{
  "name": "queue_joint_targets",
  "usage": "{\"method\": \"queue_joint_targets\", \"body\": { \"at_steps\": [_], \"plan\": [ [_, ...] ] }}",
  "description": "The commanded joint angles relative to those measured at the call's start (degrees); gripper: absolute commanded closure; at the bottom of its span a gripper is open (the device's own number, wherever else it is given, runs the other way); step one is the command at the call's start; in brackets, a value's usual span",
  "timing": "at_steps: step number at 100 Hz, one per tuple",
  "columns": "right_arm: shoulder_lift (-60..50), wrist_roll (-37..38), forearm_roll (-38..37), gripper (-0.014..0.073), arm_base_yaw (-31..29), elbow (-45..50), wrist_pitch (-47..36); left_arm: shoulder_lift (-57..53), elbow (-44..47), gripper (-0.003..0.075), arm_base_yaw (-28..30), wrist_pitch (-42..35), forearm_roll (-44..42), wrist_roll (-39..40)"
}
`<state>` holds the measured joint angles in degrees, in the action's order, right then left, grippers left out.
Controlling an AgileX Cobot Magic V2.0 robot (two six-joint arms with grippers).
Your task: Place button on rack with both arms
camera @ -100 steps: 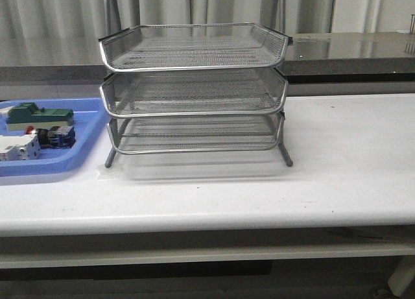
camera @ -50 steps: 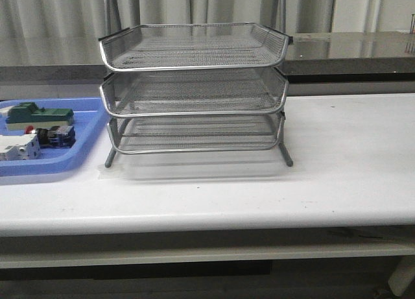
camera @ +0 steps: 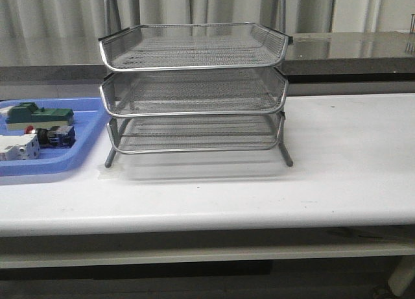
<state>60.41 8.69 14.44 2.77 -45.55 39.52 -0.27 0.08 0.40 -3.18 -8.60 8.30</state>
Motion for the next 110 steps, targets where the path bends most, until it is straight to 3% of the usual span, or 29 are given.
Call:
{"method": "queue_joint_targets", "body": {
  "at_steps": [1, 20, 54, 70, 86, 110],
  "plan": [
    [-0.56, -0.3, 2.29, 0.0176, -0.44, -2.0, -3.76, -1.95, 2.59, 0.0716, -0.34, -4.68, 0.33, 0.54],
    [0.68, -7.95, 11.91, 0.016, -0.39, -2.0, -7.32, -1.95, 2.59, 0.0716, -0.34, -4.68, 0.33, 0.54],
    [12.68, -44.18, 54.02, 0.016, -0.39, -2.06, -9.63, -1.95, 2.59, 0.0716, -0.34, -4.68, 0.33, 0.54],
    [19.96, -59.28, 69.91, 0.016, -0.39, -2.31, -8.25, -1.95, 2.59, 0.0716, -0.34, -4.68, 0.33, 0.54],
    [26.86, -70.07, 79.64, 0.016, -0.39, -2.31, -5.45, -1.95, 2.59, 0.0716, -0.34, -4.68, 0.33, 0.54],
    [34.44, -76.73, 87.18, 0.016, -0.39, -4.37, 0.67, -1.95, 2.59, 0.0716, -0.34, -4.68, 0.33, 0.54]
  ]
}}
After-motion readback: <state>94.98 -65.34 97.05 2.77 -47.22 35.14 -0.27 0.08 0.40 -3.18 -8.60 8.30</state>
